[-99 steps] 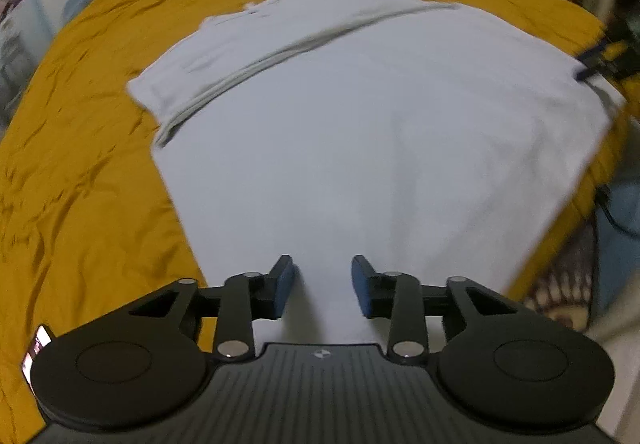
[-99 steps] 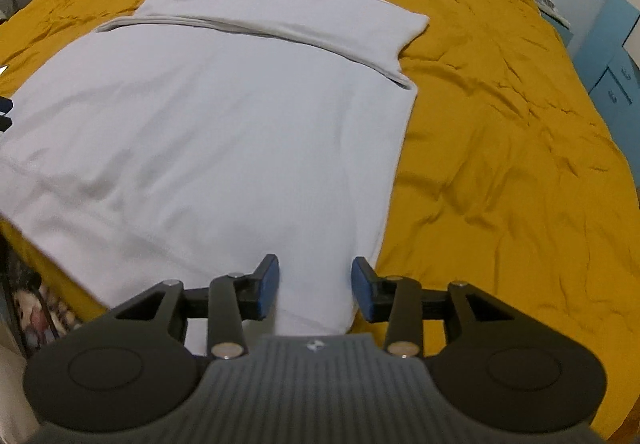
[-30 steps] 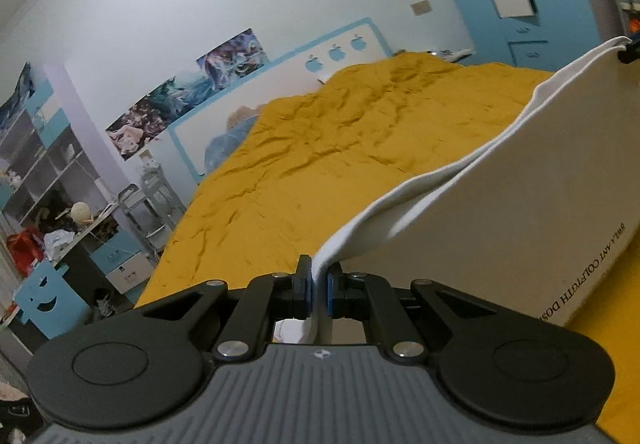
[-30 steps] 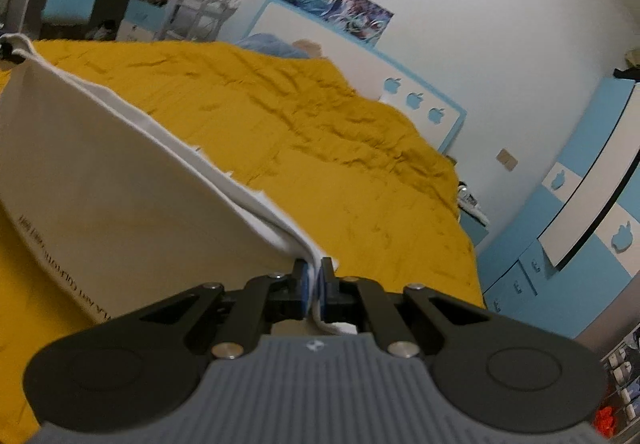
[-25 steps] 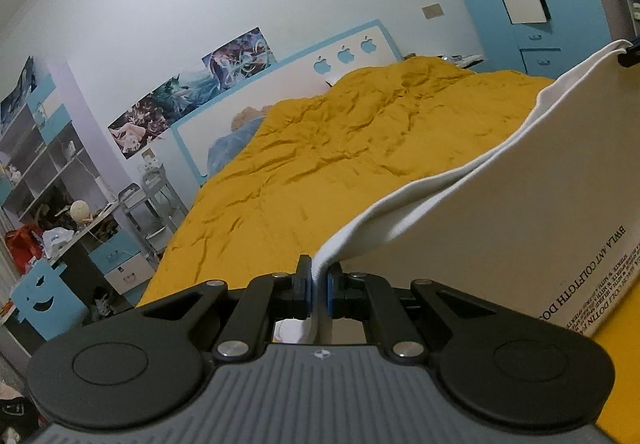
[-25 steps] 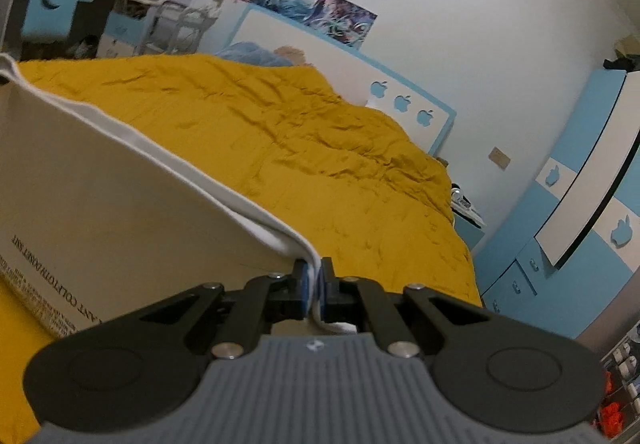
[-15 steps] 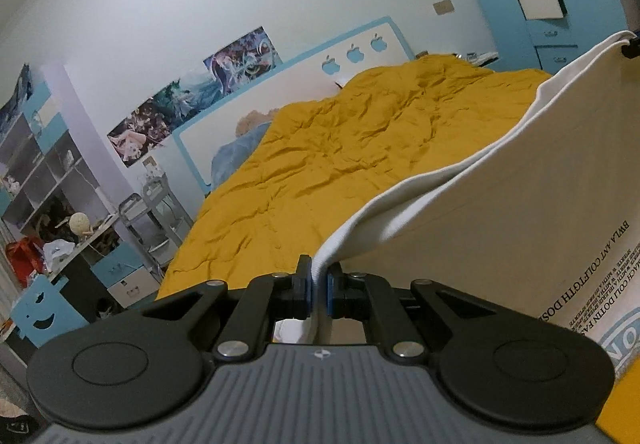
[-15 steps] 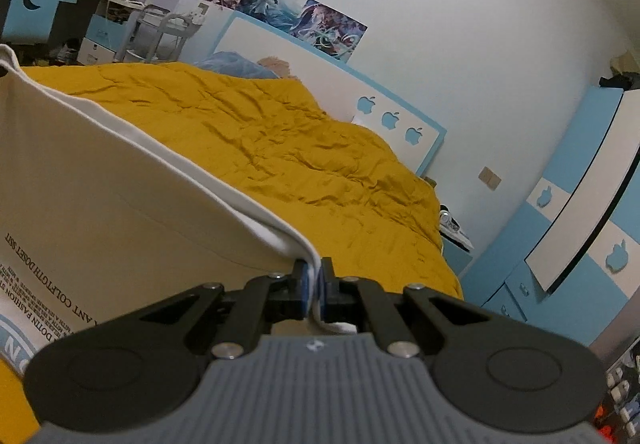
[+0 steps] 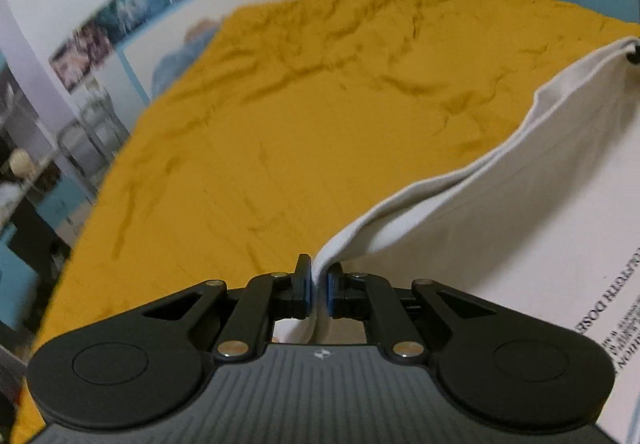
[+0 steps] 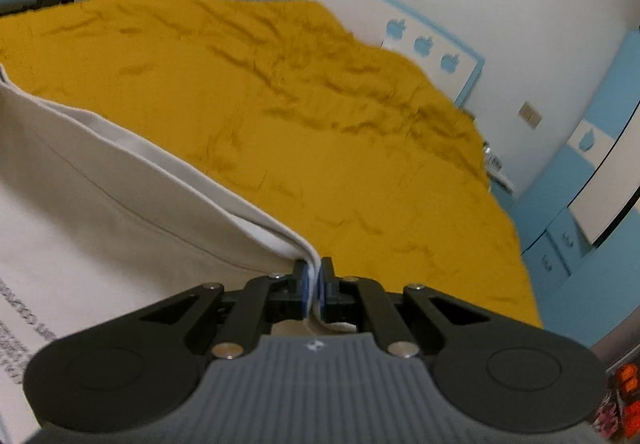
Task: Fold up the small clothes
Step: 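Lift the hem with both grippers and fold it toward the collar, then lay the hem on the collar and open both grippers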
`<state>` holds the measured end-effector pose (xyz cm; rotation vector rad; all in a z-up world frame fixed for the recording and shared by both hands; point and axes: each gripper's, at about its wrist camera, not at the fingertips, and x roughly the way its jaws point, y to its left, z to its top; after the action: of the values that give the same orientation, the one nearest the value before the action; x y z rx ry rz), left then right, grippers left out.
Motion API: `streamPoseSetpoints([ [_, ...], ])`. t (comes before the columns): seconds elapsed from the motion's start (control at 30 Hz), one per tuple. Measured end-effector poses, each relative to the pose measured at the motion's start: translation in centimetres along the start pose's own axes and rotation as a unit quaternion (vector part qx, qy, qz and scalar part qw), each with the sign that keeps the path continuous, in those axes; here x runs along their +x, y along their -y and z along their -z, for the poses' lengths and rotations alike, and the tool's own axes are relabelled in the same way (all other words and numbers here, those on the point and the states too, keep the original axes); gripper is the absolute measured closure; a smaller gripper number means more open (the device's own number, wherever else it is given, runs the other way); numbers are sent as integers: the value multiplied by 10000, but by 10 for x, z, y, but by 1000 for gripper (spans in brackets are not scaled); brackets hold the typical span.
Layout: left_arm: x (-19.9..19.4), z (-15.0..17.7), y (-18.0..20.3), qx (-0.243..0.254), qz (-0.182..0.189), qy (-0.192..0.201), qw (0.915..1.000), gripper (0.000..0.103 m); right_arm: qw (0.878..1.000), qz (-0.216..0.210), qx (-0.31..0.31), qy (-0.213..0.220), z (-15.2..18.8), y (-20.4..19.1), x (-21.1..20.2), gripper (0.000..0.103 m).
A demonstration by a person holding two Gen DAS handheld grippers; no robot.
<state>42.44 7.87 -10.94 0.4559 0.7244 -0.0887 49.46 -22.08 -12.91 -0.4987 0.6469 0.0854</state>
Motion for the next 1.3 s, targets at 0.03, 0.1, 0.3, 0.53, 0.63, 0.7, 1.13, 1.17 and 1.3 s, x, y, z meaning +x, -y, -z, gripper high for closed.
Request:
streamPoseSetpoints([
  [0.03,6,3,-1,-104,56,-65,9999,90,10000,-29,0,-78,3,-4,13,103],
  [0.1,15,5,-5,-287,105,-178,9994,83,9998,-43,-4,-210,8,-10,33,103],
  [0.3,18,13,-31,-1036,184,-159,9943,70,9991,208,294,-243,13,-11,59,80],
  [0.53,-7,19,-62,-1431,-147,-55,9896,69,9966,419,706,-82,22,7,33,58],
  [0.63,-25,22,-74,-1570,-128,-130,9874,69,9931,381,1095,-183,25,23,19,58],
  [0.7,-41,23,-81,-1623,-48,-126,9867,69,9900,311,1360,-230,30,31,4,58],
  [1.13,-107,120,-115,-3419,1418,-757,9259,68,9503,-813,2837,-992,133,52,-102,59],
  [1.17,-107,129,-116,-3587,1504,-799,9178,68,9450,-847,2983,-1042,144,55,-107,59],
  [1.3,-99,155,-119,-4280,1824,-860,8810,68,9110,-1152,3768,-1218,187,69,-119,59],
])
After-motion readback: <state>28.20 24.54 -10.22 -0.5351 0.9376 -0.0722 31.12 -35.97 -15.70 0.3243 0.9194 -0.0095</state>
